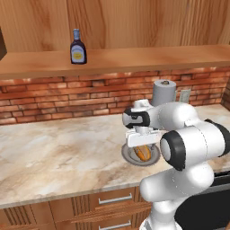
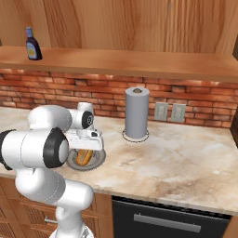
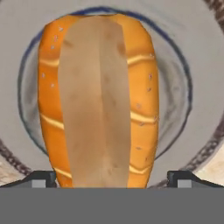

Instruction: Move the hot dog bun to the plate on the dining table and place the condiment next to that plate. Then navigate to the fridge and take the sausage and place it on the plate as well.

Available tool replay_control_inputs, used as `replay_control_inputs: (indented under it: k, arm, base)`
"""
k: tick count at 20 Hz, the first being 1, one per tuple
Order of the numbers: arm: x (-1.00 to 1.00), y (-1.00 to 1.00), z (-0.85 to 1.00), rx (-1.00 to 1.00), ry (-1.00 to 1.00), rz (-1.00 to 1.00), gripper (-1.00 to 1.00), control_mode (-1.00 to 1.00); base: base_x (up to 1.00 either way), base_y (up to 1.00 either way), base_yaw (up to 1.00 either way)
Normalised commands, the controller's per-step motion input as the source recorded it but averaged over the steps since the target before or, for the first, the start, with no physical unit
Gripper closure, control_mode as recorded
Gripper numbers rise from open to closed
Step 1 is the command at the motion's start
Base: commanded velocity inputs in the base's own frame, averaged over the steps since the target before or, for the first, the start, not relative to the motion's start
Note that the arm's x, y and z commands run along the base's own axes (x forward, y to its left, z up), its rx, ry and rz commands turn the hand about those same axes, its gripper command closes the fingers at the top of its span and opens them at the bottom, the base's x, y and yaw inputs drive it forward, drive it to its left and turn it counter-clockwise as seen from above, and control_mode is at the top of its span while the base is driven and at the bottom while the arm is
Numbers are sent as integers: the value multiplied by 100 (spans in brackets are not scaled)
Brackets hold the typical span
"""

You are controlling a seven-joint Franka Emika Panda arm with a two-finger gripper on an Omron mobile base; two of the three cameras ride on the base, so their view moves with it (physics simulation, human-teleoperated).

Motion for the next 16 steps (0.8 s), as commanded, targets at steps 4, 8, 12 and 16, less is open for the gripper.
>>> replay_control_inputs:
  k: [4, 8, 12, 16]
  arm:
    - [3, 0, -23, 0, 0, 0, -100, -100]
    - [0, 0, -29, 0, 0, 0, -100, -100]
    - [0, 0, -31, 0, 0, 0, -100, -100]
    - [0, 1, -19, 0, 0, 0, 100, -100]
  base:
    - [0, 0, 0]
    - [0, 0, 0]
    - [0, 0, 0]
    - [0, 0, 0]
